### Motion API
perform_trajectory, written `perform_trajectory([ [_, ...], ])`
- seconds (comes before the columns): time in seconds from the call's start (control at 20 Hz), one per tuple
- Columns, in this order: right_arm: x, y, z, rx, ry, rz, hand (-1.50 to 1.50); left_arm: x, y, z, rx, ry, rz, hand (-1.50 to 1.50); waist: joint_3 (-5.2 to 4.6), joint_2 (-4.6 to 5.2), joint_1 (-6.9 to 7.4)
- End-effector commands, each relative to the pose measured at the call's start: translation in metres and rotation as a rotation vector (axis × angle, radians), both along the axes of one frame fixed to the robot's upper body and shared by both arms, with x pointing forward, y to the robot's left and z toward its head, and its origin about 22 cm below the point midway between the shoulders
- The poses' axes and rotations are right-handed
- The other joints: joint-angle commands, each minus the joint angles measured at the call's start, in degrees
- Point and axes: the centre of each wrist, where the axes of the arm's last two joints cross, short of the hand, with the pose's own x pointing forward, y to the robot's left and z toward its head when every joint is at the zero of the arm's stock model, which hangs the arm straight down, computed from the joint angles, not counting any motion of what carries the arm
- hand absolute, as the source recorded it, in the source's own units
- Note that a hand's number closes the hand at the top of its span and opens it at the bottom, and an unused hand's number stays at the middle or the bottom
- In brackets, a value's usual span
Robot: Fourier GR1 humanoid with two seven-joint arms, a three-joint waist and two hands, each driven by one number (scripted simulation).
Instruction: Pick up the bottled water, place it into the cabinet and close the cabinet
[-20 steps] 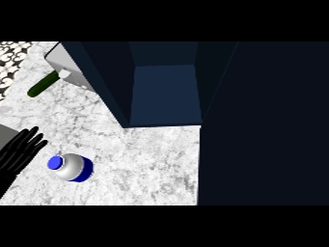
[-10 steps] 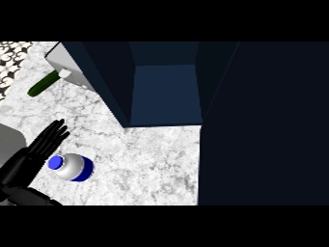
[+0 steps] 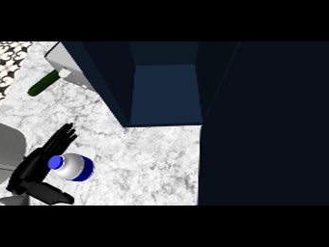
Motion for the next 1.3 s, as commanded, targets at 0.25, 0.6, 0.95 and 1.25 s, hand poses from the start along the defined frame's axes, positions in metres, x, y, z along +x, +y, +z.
perform_trajectory([
  [0.25,-0.019,0.02,0.031,0.099,-0.076,0.055,-1.5,0.013,-0.011,-0.04,-0.09,0.028,0.02,-1.5,-0.03,0.1,-0.3],
  [0.6,-0.025,0.008,0.035,0.086,-0.063,0.053,-1.5,-0.01,0.001,-0.062,-0.21,0.047,-0.055,-1.5,-0.11,0.06,-0.48],
  [0.95,-0.02,0.007,0.025,0.074,-0.086,0.029,-1.5,-0.017,-0.022,-0.082,-0.359,0.072,-0.06,1.5,-0.1,0.11,0.26],
  [1.25,-0.026,0.002,0.027,0.066,-0.071,0.021,-1.5,0.004,-0.039,-0.077,-0.429,0.056,-0.083,1.5,-0.05,0.01,0.29],
])
